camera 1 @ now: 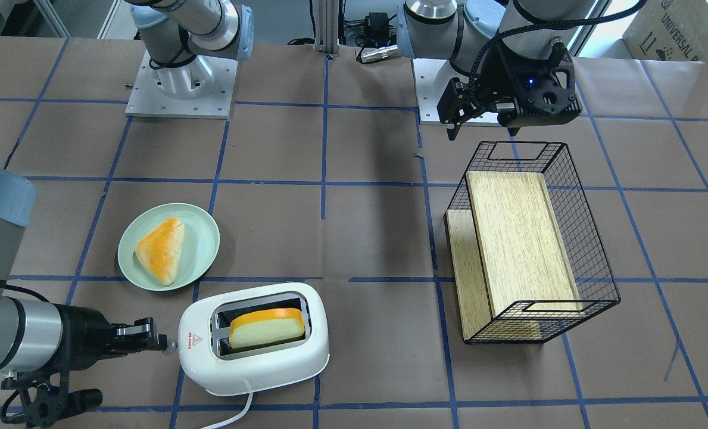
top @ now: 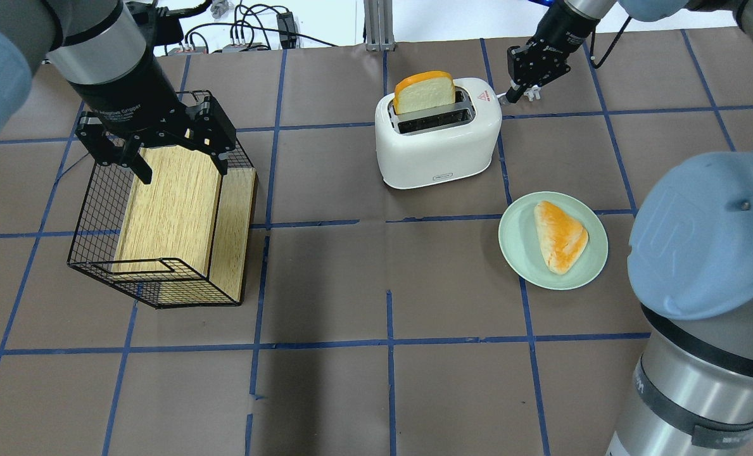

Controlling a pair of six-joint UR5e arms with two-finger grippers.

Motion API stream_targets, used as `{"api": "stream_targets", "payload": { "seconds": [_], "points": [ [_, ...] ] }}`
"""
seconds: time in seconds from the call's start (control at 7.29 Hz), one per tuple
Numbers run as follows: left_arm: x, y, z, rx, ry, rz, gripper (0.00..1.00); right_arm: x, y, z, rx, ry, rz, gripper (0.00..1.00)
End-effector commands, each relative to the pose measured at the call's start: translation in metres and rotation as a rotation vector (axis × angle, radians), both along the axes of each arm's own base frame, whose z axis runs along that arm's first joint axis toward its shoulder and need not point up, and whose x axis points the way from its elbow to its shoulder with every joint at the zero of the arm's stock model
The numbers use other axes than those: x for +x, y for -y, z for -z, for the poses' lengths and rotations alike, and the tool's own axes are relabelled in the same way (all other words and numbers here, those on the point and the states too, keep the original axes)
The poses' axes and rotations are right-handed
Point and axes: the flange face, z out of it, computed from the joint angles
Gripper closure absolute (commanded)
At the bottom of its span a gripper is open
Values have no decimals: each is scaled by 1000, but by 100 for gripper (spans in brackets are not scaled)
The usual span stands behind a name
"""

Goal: Press toaster with right arm
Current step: 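Press the toaster lever down with the right gripper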

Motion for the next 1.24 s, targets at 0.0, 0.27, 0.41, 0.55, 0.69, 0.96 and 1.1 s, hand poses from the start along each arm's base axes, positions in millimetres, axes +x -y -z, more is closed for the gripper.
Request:
{"api": "stream_targets", "payload": {
  "seconds": [0.0, 0.27, 0.41, 0.55, 0.69, 0.96, 1.1],
  "points": [
    [0, 0, 0, 0, 0, 0, 0, 0, 2, 11, 16, 1, 0, 96],
    [0, 0, 0, 0, 0, 0, 0, -5, 7, 31, 42, 3, 2, 96],
    [0, 0, -1, -1, 0, 0, 0, -8, 9, 45, 62, 3, 5, 96],
    [0, 0, 0, 0, 0, 0, 0, -8, 10, 59, 80, 6, 5, 96],
    [0, 0, -1, -1, 0, 0, 0, -9, 11, 67, 89, 8, 3, 96],
    [0, 0, -1, -3, 0, 0, 0, -9, 12, 69, 93, 7, 3, 96],
    [0, 0, 0, 0, 0, 0, 0, -10, 12, 68, 89, -1, 1, 95]
  ]
}}
